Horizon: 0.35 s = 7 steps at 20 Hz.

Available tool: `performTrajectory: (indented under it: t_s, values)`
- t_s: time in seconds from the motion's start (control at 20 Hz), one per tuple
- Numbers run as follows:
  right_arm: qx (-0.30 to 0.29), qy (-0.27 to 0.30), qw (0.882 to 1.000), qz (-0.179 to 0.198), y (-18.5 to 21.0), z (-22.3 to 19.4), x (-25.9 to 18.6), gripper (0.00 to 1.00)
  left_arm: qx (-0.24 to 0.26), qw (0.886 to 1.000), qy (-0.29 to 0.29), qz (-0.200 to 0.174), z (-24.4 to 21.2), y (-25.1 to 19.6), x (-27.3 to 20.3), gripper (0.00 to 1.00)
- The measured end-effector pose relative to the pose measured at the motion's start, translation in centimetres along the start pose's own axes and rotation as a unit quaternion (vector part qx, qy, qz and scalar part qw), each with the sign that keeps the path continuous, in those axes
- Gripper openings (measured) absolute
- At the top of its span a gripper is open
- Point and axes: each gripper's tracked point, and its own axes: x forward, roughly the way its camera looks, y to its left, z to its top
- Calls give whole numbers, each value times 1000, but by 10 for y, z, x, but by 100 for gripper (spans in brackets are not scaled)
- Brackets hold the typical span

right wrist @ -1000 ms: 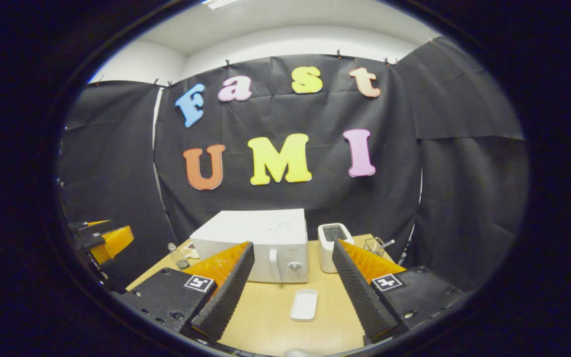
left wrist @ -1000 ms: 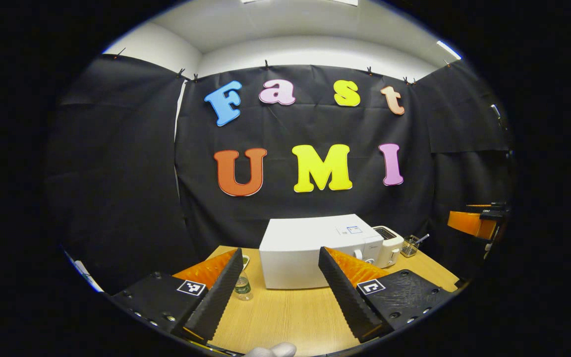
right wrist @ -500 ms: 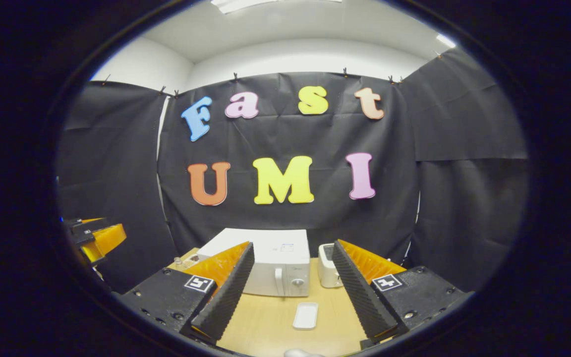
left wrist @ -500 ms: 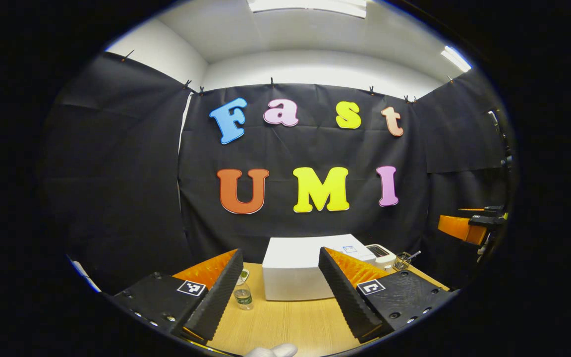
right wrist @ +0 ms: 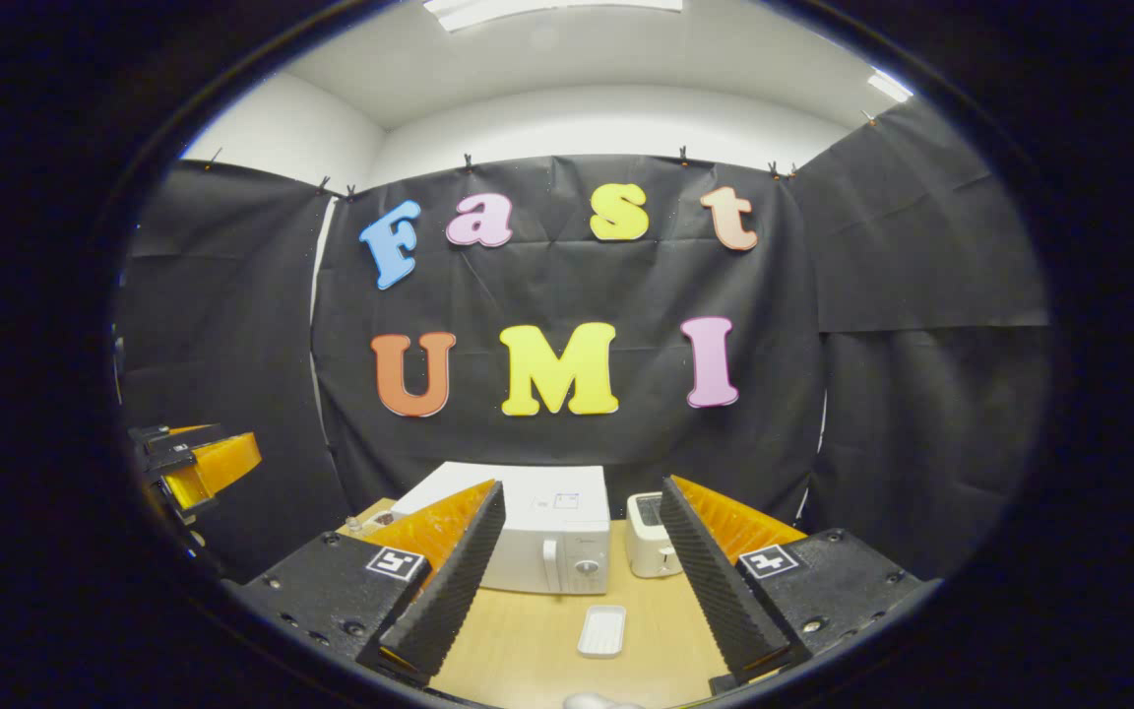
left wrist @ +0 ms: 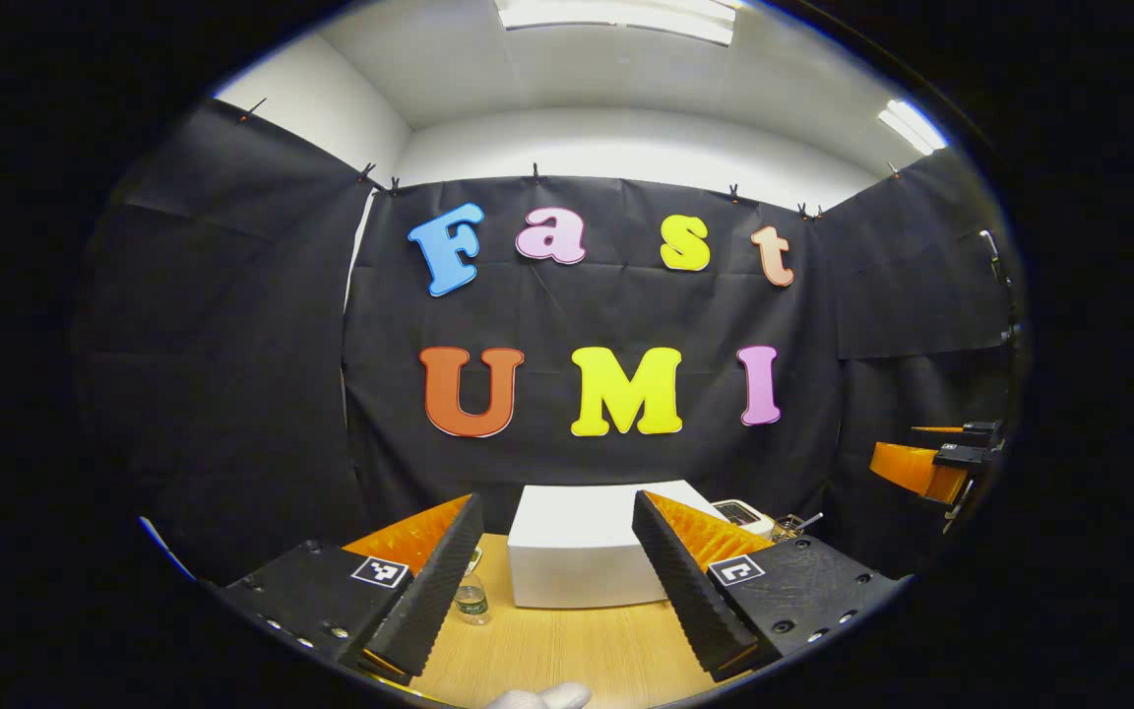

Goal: Open the microwave oven with the left hand, put the food in, and close the microwave oven.

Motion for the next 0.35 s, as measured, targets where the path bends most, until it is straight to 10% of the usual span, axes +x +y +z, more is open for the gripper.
performTrajectory:
  t_s: [0.35]
  values:
    - [3, -6, 1000, -10, -8, 6, -5, 100, 7, 1000, -4, -5, 4, -2, 0, 87]
